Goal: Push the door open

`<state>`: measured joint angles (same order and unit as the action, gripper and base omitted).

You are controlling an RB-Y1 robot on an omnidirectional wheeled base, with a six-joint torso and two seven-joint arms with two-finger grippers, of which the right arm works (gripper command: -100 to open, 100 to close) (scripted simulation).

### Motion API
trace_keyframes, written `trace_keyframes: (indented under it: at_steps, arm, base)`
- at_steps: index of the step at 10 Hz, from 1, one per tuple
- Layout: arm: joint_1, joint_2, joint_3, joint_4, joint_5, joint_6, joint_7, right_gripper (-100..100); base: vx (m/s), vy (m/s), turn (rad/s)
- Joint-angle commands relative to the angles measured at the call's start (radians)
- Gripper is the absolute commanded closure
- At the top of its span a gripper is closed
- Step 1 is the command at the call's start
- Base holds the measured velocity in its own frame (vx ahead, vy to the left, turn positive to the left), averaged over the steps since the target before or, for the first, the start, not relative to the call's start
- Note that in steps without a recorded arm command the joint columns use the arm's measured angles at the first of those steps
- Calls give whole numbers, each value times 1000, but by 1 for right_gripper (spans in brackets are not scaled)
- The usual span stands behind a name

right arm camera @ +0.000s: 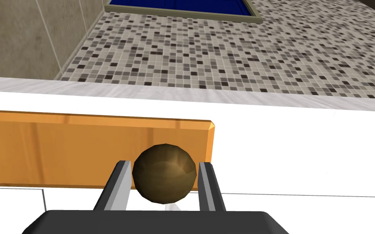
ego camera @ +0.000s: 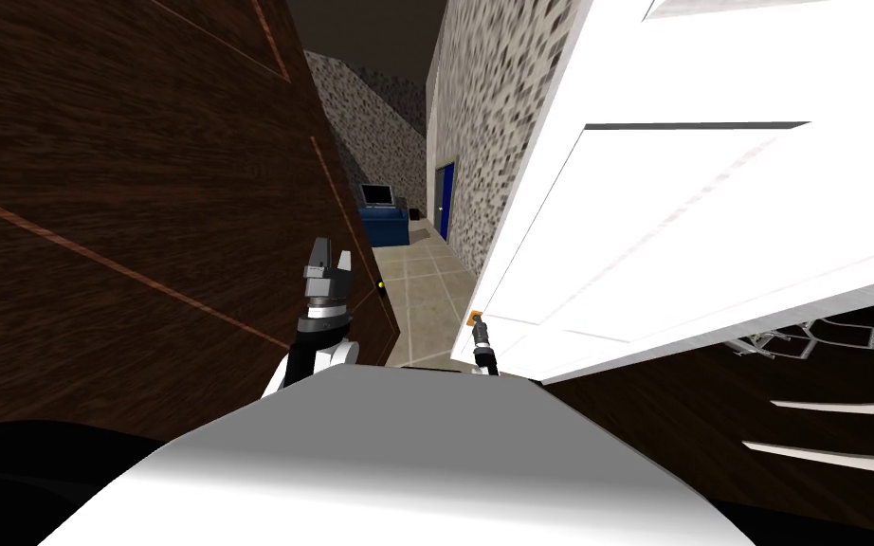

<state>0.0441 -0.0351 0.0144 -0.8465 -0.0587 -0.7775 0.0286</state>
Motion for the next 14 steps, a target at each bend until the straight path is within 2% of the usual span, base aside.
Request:
trace_keyframes:
  at_steps: [1,2,6,7,9,11,14]
  arm:
    - [0,0,-1,-1,-1,-2,-1,100]
    - [-8,-14,-21,7,-4,0,7,100]
    - [-26,-34,-67,21,-11,0,24,100]
    - [-19,-27,-55,14,-11,9,36,-100]
    - [-26,-25,-57,18,-13,11,42,-100]
    - [-40,-5,-60,26,-19,16,57,-100]
    - [-60,62,-66,38,-27,23,78,-100]
  base:
    - [0,0,0]
    - [132,-13,-63]
    - [207,-34,-90]
    - [-7,-12,-181]
    - [-158,41,-64]
    - [-225,43,-106]
    - [-223,100,-122]
